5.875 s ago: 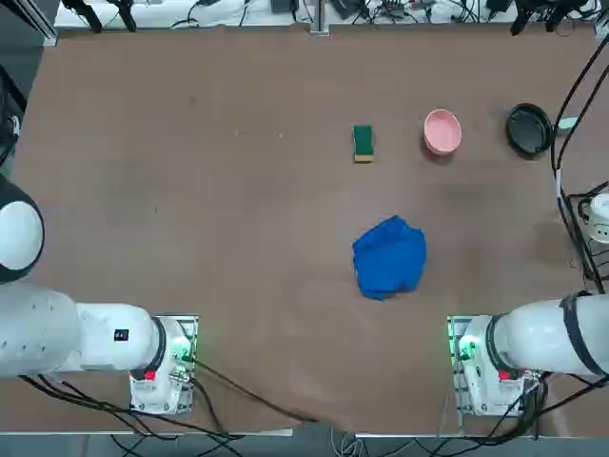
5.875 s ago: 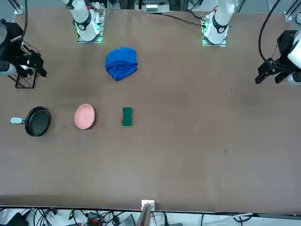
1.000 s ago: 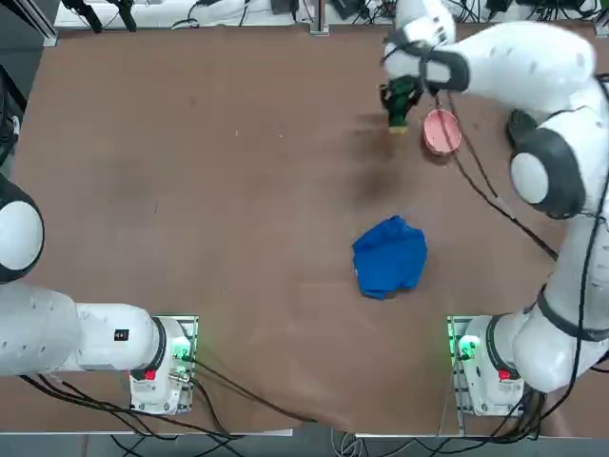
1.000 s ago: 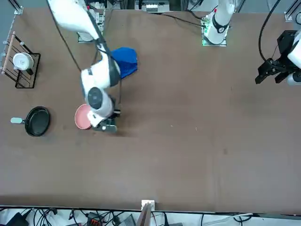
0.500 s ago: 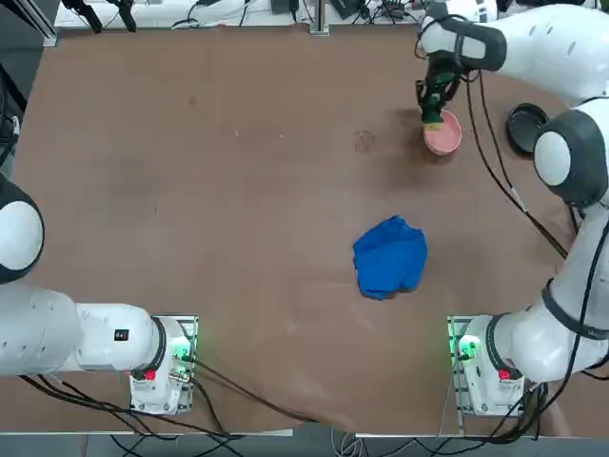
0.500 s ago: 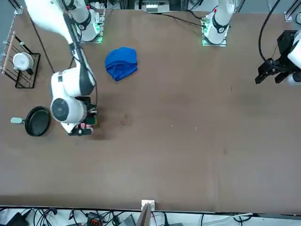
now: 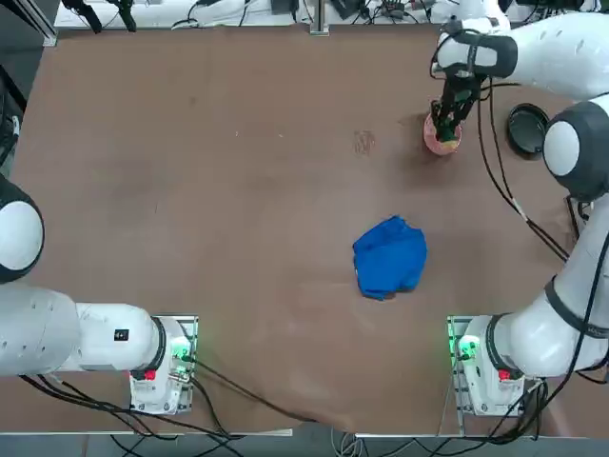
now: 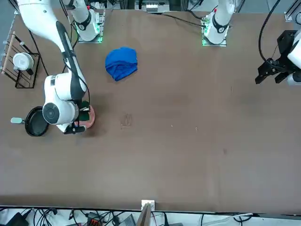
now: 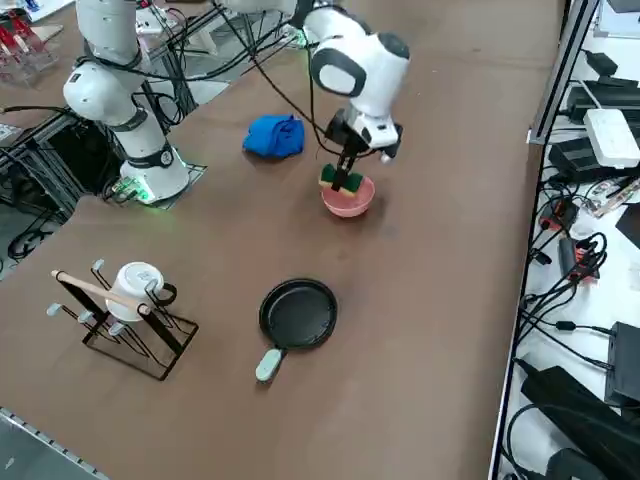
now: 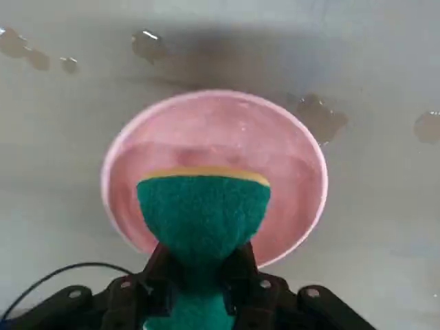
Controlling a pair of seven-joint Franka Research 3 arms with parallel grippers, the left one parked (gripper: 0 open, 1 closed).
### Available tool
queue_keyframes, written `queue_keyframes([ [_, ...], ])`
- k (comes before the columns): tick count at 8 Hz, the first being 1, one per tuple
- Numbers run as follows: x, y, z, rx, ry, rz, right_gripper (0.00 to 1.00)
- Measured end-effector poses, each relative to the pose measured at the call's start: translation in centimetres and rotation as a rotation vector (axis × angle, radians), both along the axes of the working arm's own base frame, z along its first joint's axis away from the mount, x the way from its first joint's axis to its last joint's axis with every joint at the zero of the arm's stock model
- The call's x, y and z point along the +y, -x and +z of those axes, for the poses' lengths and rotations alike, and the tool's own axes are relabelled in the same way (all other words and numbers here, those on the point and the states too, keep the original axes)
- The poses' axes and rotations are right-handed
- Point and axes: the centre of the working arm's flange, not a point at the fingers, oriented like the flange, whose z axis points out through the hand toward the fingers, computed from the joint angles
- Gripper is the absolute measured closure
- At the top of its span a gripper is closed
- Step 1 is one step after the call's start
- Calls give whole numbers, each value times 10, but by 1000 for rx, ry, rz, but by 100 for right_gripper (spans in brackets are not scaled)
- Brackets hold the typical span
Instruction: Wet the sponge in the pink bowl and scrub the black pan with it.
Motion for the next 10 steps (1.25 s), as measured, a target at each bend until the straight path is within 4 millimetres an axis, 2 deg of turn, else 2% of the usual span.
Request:
queue_keyframes([
  [4, -12, -6, -40, -40, -1, -17, 65],
  [8, -21, -22, -40, -151, -14, -32, 64],
  [10, -10, -25, -37, -171, -25, -19, 64],
])
